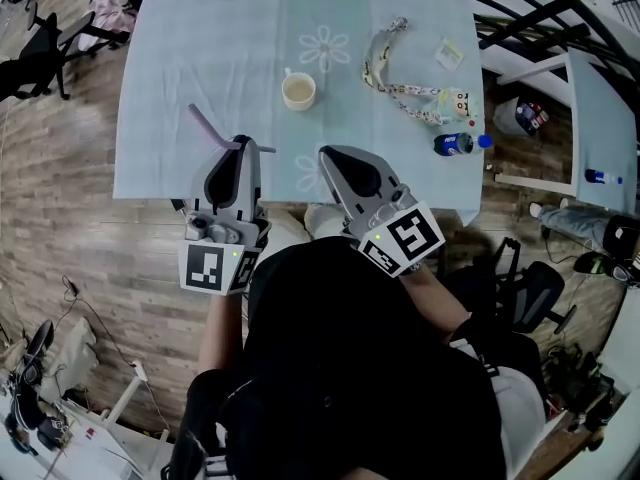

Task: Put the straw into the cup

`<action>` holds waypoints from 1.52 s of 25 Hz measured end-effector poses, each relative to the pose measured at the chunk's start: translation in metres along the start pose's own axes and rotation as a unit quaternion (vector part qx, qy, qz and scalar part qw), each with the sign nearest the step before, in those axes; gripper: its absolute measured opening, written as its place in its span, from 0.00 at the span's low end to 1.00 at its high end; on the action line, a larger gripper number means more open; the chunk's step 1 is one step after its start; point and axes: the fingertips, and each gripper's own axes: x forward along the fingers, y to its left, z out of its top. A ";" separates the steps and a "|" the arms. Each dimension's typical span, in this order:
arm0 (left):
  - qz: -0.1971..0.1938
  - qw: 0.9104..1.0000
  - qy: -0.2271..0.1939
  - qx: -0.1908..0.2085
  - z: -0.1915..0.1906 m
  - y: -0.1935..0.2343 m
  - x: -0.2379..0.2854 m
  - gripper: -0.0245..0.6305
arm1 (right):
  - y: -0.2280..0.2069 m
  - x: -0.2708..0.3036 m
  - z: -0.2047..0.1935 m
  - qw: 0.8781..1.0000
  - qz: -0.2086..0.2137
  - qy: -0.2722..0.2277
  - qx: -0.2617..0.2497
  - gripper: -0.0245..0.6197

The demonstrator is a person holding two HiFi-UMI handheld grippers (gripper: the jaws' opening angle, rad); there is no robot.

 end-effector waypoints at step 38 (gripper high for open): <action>-0.208 0.964 0.161 -0.033 -0.185 0.049 0.185 0.09 | -0.051 -0.006 -0.024 0.951 -0.302 0.012 0.072 0.05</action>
